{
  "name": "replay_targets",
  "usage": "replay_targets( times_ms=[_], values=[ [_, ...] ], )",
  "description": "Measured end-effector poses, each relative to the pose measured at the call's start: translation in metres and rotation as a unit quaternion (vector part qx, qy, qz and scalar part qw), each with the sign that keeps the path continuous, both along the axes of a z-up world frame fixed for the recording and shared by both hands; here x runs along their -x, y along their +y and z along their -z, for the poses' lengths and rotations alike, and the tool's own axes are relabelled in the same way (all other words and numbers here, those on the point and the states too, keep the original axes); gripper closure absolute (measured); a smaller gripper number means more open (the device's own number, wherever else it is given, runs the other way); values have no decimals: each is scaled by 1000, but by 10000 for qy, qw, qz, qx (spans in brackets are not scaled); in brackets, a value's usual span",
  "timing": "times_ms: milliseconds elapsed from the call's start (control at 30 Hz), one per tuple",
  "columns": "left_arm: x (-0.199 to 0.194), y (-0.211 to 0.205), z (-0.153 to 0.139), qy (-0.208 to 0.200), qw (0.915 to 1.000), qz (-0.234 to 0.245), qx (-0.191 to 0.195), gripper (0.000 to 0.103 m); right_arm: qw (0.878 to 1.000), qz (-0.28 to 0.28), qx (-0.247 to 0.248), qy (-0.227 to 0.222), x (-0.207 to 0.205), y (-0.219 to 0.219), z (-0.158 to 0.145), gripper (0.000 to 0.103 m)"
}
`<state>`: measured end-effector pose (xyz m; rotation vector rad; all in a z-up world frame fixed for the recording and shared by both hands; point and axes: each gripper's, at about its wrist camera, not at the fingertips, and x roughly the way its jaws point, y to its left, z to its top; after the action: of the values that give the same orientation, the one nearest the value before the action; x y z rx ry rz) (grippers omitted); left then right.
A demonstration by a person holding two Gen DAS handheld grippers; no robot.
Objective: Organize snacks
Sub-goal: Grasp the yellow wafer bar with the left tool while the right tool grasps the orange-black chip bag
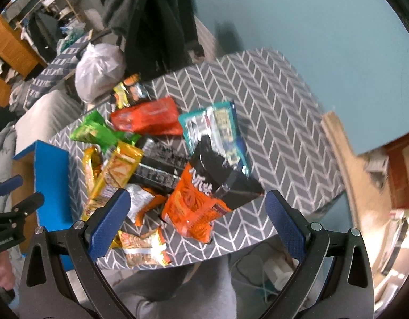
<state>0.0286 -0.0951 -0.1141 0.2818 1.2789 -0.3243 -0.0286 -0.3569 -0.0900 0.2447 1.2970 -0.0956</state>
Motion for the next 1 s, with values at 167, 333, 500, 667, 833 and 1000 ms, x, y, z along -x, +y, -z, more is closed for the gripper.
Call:
replay_targets(
  times_ms=[167,333,500,667,833,1000],
  values=[
    [0,-16,29,95,9993,307,-201,21,9993,188,-200,271,2,-2,39,3],
    [1,-33,53,202,9972,610,-370,21,9975,363,-408,448,4,-4,70,3],
    [1,-45,71,256,9957,768,-457,21,9963,378,-503,585,6,-3,95,5],
    [-1,-52,91,426,9951,753,-488,21,9957,271,-596,660,7,1,112,13],
    [-6,-58,111,673,9939,683,-551,28,9949,141,-721,690,6,1,119,26],
    [-7,-60,114,760,9942,659,-382,52,9940,-25,-888,639,4,1,119,40]
  ],
)
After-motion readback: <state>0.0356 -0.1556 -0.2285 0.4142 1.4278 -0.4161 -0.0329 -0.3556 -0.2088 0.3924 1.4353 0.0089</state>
